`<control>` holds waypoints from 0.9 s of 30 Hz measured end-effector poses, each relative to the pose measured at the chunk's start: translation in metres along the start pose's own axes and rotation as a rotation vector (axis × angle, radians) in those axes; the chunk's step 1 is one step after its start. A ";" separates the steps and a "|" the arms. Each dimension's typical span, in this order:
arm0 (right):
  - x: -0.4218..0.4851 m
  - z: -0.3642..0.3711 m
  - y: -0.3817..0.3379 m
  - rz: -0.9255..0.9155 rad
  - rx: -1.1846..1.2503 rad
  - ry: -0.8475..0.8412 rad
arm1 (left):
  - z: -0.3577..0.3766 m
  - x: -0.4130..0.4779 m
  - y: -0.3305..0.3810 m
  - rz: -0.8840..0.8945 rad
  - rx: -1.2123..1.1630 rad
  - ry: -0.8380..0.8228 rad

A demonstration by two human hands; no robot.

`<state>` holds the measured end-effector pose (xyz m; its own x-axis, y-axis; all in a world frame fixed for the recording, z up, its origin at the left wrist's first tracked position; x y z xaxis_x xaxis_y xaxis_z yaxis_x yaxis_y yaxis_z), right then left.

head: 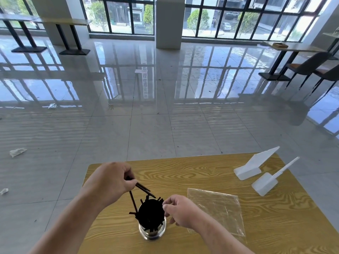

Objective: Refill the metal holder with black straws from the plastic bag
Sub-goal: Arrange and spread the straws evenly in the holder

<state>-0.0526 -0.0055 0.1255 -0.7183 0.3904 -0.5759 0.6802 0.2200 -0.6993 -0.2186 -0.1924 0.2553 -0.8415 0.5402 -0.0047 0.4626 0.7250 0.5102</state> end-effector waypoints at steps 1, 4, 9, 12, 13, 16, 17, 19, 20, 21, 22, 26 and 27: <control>0.000 -0.001 -0.001 0.000 0.000 0.002 | -0.002 0.000 0.001 0.001 -0.003 0.013; -0.001 -0.001 -0.003 0.001 -0.001 0.000 | -0.009 0.000 0.002 0.003 -0.031 0.056; -0.002 -0.004 -0.004 -0.018 -0.005 0.002 | -0.015 0.003 -0.001 0.015 -0.149 0.170; -0.002 -0.009 -0.008 -0.027 0.049 0.032 | -0.009 0.004 -0.005 0.020 -0.307 0.288; -0.002 -0.010 -0.010 -0.036 0.070 0.043 | -0.006 0.004 -0.007 0.006 -0.349 0.327; -0.007 -0.011 -0.023 -0.086 0.141 0.035 | 0.009 0.000 -0.013 -0.094 -0.618 0.327; -0.009 -0.010 -0.028 -0.101 0.179 0.007 | 0.014 -0.002 -0.013 -0.148 -0.757 0.293; -0.013 -0.008 -0.038 -0.111 0.303 -0.069 | 0.024 -0.005 -0.012 -0.251 -0.977 0.228; -0.014 -0.007 -0.042 -0.098 0.393 -0.098 | 0.030 -0.006 -0.011 -0.310 -1.061 0.188; -0.015 -0.007 -0.046 -0.075 0.494 -0.119 | 0.034 -0.007 -0.009 -0.374 -1.134 0.150; -0.016 -0.007 -0.048 -0.050 0.590 -0.134 | 0.038 -0.008 -0.008 -0.436 -1.194 0.119; -0.016 -0.012 -0.053 -0.024 0.896 -0.192 | 0.049 -0.016 -0.009 -0.582 -1.329 0.019; -0.016 -0.016 -0.053 -0.029 0.960 -0.197 | 0.052 -0.018 -0.010 -0.606 -1.352 0.001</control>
<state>-0.0750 -0.0093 0.1779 -0.8037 0.2209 -0.5525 0.3167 -0.6274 -0.7114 -0.1936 -0.1874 0.2051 -0.8075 0.3065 -0.5040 -0.5547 -0.1037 0.8256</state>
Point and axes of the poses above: each hand's wrist, its own x-axis towards the middle knuckle, its own z-axis out of the palm, y = z × x, the point moved 3 cm from there along x, towards the middle knuckle, and after that the axes turned 7 degrees about y, right-handed, at the moved point
